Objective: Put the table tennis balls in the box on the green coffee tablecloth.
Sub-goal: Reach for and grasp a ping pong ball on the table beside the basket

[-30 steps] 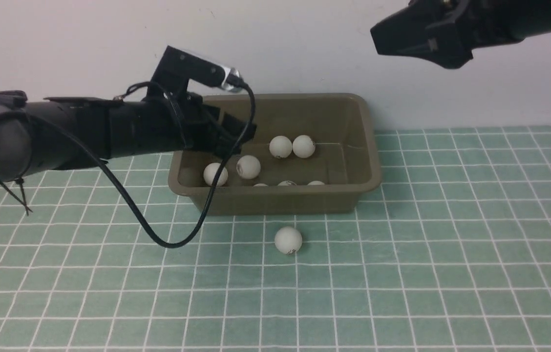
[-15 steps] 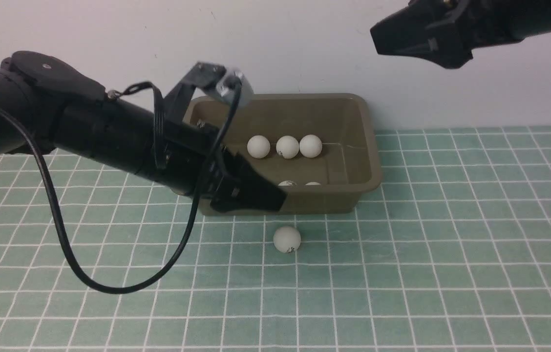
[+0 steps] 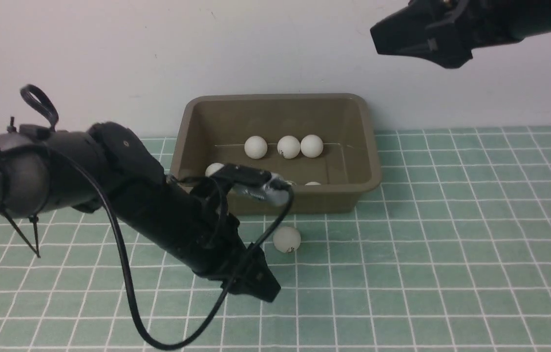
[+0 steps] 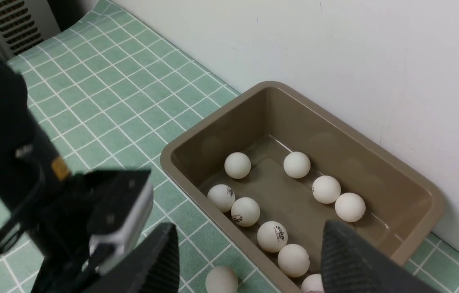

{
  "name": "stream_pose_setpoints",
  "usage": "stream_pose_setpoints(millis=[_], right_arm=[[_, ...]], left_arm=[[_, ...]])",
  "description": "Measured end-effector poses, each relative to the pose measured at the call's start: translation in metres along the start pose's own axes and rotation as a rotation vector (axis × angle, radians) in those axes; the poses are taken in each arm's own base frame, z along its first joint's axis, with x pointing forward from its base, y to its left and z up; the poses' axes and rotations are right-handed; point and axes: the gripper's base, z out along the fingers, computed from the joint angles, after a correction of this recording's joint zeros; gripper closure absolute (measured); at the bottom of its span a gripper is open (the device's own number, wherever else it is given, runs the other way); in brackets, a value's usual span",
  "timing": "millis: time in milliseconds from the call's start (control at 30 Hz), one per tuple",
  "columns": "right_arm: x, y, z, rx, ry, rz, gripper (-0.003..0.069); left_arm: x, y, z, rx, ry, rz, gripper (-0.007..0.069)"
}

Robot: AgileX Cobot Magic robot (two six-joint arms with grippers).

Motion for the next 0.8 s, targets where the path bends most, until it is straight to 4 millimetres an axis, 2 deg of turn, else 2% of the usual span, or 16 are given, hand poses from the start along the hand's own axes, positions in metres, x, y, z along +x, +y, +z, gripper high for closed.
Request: stream_pose_setpoints(millis=[167,300,467,500,567,800], right_arm=[[0.0,0.0,0.0,0.001,0.001,-0.002,0.0229],[0.0,0.0,0.0,0.002,0.001,-0.002,0.0229],[0.0,0.0,0.0,0.002,0.001,-0.002,0.0229],[0.0,0.0,0.0,0.002,0.001,-0.002,0.0229],[0.0,0.0,0.0,0.003,0.0,-0.002,0.0229],[-0.002,-0.002,0.0,0.017,-0.021,-0.002,0.0229]], left_arm=[[0.027,-0.001,0.017,0.006,0.074,-0.102,0.0262],[0.033,0.001,0.018,-0.03,0.056,-0.128,0.0262],[0.025,0.012,0.017,-0.143,-0.063,-0.149,0.0262],[0.017,0.018,0.015,-0.207,-0.158,-0.167,0.0262],[0.013,0.02,0.015,-0.232,-0.198,-0.167,0.0262],[-0.001,0.014,0.017,-0.285,-0.343,-0.104,0.0262]])
